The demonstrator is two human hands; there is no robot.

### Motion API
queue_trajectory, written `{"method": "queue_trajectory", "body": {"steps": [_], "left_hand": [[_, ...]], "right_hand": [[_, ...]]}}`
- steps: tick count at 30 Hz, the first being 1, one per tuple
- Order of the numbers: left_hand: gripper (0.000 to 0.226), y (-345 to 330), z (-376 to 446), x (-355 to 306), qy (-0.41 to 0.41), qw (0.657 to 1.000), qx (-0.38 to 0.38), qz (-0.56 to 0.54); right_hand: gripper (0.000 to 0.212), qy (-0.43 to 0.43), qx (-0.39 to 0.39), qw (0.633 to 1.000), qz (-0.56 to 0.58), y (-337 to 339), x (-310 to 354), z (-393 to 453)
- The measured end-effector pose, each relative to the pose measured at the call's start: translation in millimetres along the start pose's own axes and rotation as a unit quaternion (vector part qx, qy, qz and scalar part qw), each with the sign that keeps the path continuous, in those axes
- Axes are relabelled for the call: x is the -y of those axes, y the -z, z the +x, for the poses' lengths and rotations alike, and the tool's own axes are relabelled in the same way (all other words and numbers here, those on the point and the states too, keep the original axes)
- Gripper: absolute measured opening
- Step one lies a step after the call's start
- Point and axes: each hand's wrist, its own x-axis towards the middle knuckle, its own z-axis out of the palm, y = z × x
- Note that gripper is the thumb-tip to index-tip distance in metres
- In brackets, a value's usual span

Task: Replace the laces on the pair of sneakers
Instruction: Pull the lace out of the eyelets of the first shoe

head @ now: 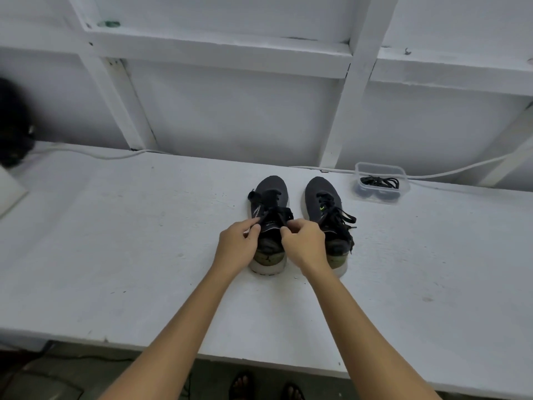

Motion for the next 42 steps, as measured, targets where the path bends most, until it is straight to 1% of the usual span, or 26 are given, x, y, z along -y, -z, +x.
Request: {"method": "queue_trajectory", "body": {"steps": [2, 6, 10, 14, 16, 18, 21, 23, 25, 27, 29, 31, 34, 37, 39, 41, 42], "left_hand": [[0.034, 3, 0, 3, -0.005, 1.0, -0.01, 0.005], [0.032, 15, 1, 11, 0.002, 0.999, -0.037, 0.0], [0.03, 28, -2, 22, 0.008, 0.998, -0.063, -0.017], [0.027, 34, -2, 30, 0.015, 0.998, -0.045, -0.047], [0.023, 38, 2, 31, 0.012, 0.998, -0.033, -0.045], [0.02, 43, 10, 30, 0.01, 0.999, -0.033, -0.029], [0.021, 50, 27, 24, -0.015, 0.998, -0.052, -0.018], [0.02, 55, 43, 19, -0.06, 0.996, -0.063, 0.012], [0.028, 59, 60, 17, -0.11, 0.991, -0.043, 0.07], [0.035, 63, 75, 17, -0.142, 0.982, 0.003, 0.123], [0.036, 65, 85, 19, -0.155, 0.974, 0.041, 0.159], [0.031, 67, 89, 22, -0.149, 0.972, 0.057, 0.173], [0.019, 68, 87, 26, -0.161, 0.974, 0.021, 0.155], [0.018, 71, 84, 28, -0.166, 0.978, -0.009, 0.126], [0.017, 74, 85, 28, -0.176, 0.974, -0.035, 0.138], [0.014, 77, 88, 26, -0.169, 0.972, -0.092, 0.137], [0.014, 80, 90, 23, -0.137, 0.975, -0.137, 0.111]], "right_hand": [[0.029, 0.009, -0.003, 1.0, 0.001, -6, -1, -1], [0.023, 0.044, 0.002, 0.999, 0.004, -20, 2, -2], [0.021, 0.077, 0.008, 0.997, 0.002, -38, 4, 0], [0.022, 0.079, 0.009, 0.997, 0.024, -44, -3, 4], [0.022, 0.07, 0.012, 0.996, 0.052, -45, -8, 6], [0.018, 0.065, 0.016, 0.995, 0.069, -45, -11, 7], [0.011, 0.059, 0.018, 0.994, 0.089, -44, -11, 9], [0.012, 0.056, 0.02, 0.994, 0.097, -44, -11, 11], [0.015, 0.054, 0.027, 0.993, 0.101, -43, -10, 12], [0.017, 0.051, 0.036, 0.992, 0.107, -43, -7, 14], [0.02, 0.054, 0.05, 0.991, 0.107, -43, -6, 17], [0.022, 0.057, 0.059, 0.991, 0.103, -43, -5, 20], [0.023, 0.058, 0.061, 0.992, 0.097, -44, -7, 23], [0.022, 0.064, 0.058, 0.993, 0.083, -46, -9, 24], [0.02, 0.074, 0.046, 0.994, 0.07, -47, -10, 24], [0.02, 0.075, 0.033, 0.995, 0.059, -49, -12, 24], [0.022, 0.073, 0.027, 0.995, 0.056, -50, -13, 25]]}}
